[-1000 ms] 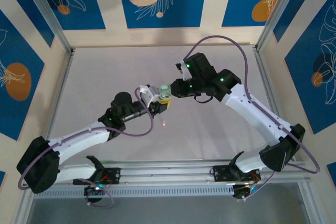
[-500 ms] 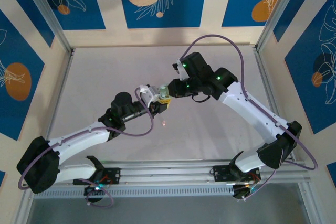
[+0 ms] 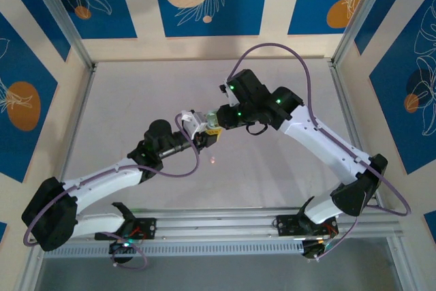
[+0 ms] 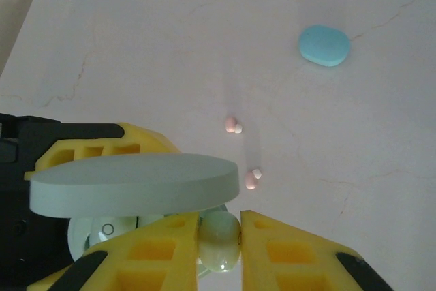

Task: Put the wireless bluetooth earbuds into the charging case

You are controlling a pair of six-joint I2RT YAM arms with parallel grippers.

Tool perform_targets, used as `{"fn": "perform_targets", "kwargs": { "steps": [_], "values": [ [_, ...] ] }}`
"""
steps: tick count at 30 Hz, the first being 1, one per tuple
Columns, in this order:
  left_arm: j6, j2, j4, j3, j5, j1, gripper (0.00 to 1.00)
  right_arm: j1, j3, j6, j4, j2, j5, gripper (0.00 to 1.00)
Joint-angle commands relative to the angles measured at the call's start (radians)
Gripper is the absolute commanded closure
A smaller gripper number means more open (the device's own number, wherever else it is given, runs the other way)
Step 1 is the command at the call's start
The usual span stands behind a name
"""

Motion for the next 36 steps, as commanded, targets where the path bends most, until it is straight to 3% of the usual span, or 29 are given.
{"fn": "perform_targets", "kwargs": {
  "steps": [1, 30, 36],
  "values": [
    [-0.015, -0.008, 0.070, 0.027, -0.003, -0.014, 0.65, 0.014, 0.029, -0.026, -0.046, 0.026, -0.017, 0.77],
    [-0.011, -0.015, 0.068, 0.023, -0.002, -0.015, 0.65, -0.029, -0.035, 0.020, 0.040, -0.098, -0.111, 0.59],
    [-0.006, -0.021, 0.077, 0.020, 0.012, -0.015, 0.66, -0.073, -0.137, 0.070, 0.179, -0.207, -0.147, 0.57]
  ]
}}
